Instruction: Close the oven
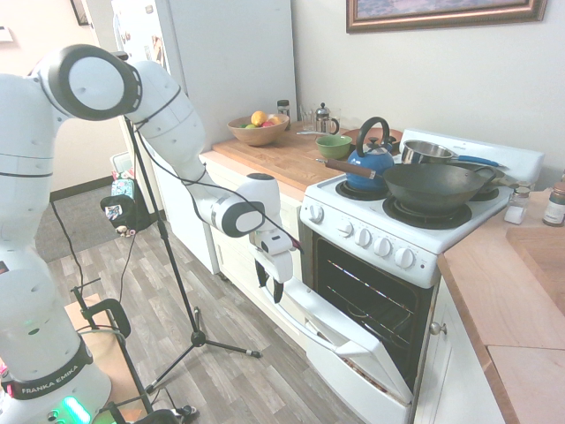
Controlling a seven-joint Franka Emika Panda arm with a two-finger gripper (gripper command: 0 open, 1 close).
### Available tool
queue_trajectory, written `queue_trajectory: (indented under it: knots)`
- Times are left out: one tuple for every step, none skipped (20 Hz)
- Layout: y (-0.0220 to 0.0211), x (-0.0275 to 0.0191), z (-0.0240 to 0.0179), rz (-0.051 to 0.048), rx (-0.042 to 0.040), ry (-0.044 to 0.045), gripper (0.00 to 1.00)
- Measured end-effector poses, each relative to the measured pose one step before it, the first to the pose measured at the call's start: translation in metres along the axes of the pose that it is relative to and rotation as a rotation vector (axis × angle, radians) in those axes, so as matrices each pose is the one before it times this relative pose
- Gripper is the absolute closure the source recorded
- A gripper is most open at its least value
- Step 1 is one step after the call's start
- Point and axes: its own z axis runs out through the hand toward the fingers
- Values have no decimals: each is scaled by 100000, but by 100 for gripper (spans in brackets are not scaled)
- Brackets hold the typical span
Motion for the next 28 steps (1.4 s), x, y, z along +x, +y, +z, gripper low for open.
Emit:
queue_trajectory:
  knots:
    - [-443,198,954,-129,786,328,0]
    - [-400,83,993,-279,1500,718,0]
    - [-466,194,631,-288,2049,1112,0]
    - [-389,169,676,-140,1221,913,0]
    - [-440,124,736,-223,1279,819,0]
    - [-548,153,621,-191,1630,975,0]
    - [-721,234,335,-167,1918,1160,0]
    - [-837,258,26,-98,2197,1347,0]
    - [-917,253,-255,-113,2108,1211,0]
    - [-983,167,-453,-301,1829,966,0]
    - [-1031,20,-518,-763,1751,907,0]
    - [-1049,-70,-512,-982,1668,855,0]
    - [-980,-106,-463,-901,1514,715,0]
    - [-930,-105,-412,-806,1413,754,0]
    - [-769,169,-425,-108,945,989,0]
    - [-630,338,-409,-196,879,1088,0]
    - [-825,468,-536,-247,1219,1212,0]
    - [-727,443,-483,-185,890,879,0]
    - [-792,411,-511,-235,773,789,0]
    - [-835,371,-560,-254,876,855,0]
    - [-841,380,-664,-324,1235,987,0]
    - [-934,241,-908,-433,1792,955,0]
    - [-904,-12,-1135,-545,1840,562,0]
    - [-1032,-580,-1289,-605,1328,-578,0]
    - [-737,-775,-1453,56,596,-1066,0]
    - [-370,-860,-1562,635,-784,-2064,0]
    - [-71,-802,-1651,889,-1196,-2297,0]
    - [433,-607,-1534,938,-2205,-2632,0]
